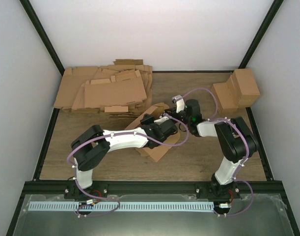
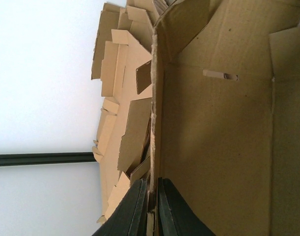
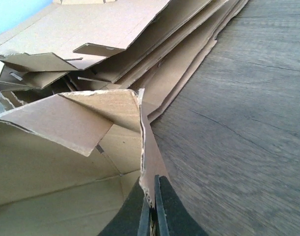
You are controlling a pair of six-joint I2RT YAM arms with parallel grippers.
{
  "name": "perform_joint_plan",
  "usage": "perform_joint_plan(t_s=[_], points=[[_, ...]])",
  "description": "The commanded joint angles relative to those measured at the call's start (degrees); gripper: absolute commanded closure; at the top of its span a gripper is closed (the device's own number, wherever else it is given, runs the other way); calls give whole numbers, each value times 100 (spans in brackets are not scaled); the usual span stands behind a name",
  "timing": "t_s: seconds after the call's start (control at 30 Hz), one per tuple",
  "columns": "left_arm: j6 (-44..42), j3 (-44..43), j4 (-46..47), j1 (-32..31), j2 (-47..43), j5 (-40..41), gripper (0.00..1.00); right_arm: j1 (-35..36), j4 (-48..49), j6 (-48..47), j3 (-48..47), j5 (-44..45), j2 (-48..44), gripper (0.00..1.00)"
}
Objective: Fold the paper box
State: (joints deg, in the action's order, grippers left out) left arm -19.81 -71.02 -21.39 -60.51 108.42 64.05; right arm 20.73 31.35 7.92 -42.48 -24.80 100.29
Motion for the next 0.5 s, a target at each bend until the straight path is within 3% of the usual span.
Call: perform_joint_plan(t_s=[0.0, 0.47], points=[[5, 44, 109, -67, -128, 62, 92, 80, 167, -52, 173, 256, -457, 99], [-12, 54, 144, -130, -207, 93, 91, 397, -368, 482, 420, 602, -1179, 99]])
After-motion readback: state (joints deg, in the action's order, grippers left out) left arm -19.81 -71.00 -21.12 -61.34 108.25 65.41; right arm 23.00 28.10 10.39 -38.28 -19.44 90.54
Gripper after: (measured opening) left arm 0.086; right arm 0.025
